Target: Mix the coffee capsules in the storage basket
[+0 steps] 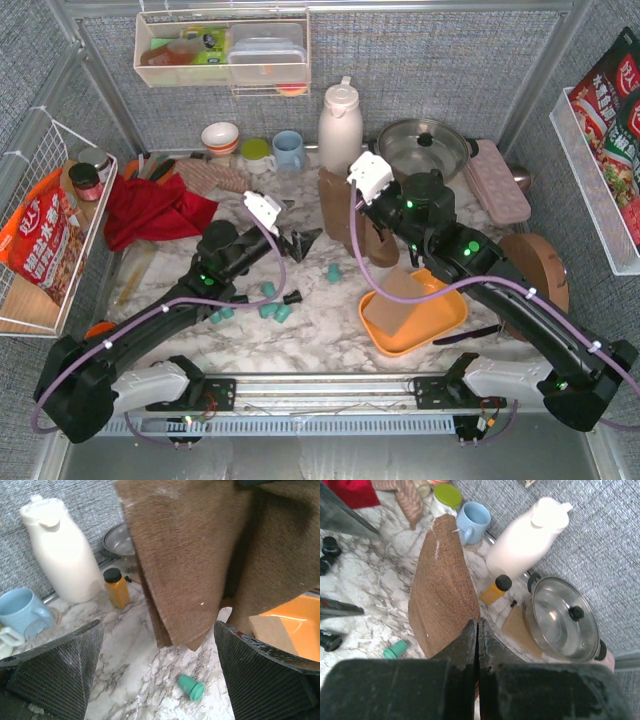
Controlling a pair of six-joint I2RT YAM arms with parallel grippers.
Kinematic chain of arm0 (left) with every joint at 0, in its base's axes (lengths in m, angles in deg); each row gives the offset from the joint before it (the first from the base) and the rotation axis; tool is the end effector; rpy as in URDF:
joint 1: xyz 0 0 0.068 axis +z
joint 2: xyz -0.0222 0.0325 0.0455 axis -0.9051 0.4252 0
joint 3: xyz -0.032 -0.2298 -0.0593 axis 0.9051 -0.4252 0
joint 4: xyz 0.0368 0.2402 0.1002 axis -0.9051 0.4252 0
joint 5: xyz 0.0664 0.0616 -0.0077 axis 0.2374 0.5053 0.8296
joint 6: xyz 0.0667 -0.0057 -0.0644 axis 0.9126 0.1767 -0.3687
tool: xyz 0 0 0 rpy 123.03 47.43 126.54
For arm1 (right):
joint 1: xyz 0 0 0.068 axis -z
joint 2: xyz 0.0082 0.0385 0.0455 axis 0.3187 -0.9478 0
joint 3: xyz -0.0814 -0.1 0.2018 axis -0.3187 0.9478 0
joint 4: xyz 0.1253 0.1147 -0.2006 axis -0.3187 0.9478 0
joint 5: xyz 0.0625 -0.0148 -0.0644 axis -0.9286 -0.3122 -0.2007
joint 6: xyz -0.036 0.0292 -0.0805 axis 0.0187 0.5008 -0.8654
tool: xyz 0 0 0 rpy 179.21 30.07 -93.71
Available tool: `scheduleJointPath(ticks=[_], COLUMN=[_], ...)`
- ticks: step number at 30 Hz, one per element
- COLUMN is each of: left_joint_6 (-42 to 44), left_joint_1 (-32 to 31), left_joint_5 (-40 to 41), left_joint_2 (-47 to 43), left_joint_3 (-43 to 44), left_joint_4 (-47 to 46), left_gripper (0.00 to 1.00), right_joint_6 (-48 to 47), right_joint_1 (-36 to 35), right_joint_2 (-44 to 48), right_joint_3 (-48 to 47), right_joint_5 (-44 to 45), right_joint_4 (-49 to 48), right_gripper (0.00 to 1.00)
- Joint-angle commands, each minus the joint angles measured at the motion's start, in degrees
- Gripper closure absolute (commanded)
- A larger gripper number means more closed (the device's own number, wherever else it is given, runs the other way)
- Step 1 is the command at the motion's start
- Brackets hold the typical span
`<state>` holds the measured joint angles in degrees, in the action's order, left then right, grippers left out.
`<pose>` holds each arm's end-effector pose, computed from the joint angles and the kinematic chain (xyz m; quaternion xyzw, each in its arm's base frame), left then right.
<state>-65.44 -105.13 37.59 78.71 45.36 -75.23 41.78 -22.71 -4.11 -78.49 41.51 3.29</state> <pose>0.2358 -0.2209 0.2964 0.2881 0.5909 -0.3242 0.6802 0.2496 0.1929 0.3984 -0.3322 0.6720 0.0154 0.6616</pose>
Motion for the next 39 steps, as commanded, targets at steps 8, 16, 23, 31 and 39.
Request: scheduleJointPath(ticks=[8, 16, 23, 31, 39], left_joint_6=[7.5, 6.7, 6.1, 1.8, 2.0], left_joint_1=[0.0, 0.0, 0.0, 0.1, 1.3], left_joint_5=[-8.7, -10.6, -6.2, 14.3, 23.3], left_joint_2=[6.2, 8.6, 8.1, 7.7, 13.2], left_joint_3=[1.3, 1.6, 1.5, 5.7, 20.2], left_joint_4=[-9.3, -12.6, -13.1, -16.4, -13.4], left_gripper=[0.0, 0.12, 1.0, 1.0, 1.0], right_joint_6=[-2.1, -0.9, 1.1, 4.0, 7.4], right_joint_1=[0.3, 0.5, 0.6, 0.6, 0.6], right_joint_2=[1.7, 0.8, -0.8, -1.6, -0.1], right_joint_3=[0.1, 0.7, 1.4, -1.3, -5.8], right_joint_5=[-16.2, -19.5, -17.2, -9.1, -5.1], right_joint_4=[-7.2, -9.9, -11.1, -9.3, -2.5], right_gripper=[1.0, 1.0, 1.0, 0.91, 0.4])
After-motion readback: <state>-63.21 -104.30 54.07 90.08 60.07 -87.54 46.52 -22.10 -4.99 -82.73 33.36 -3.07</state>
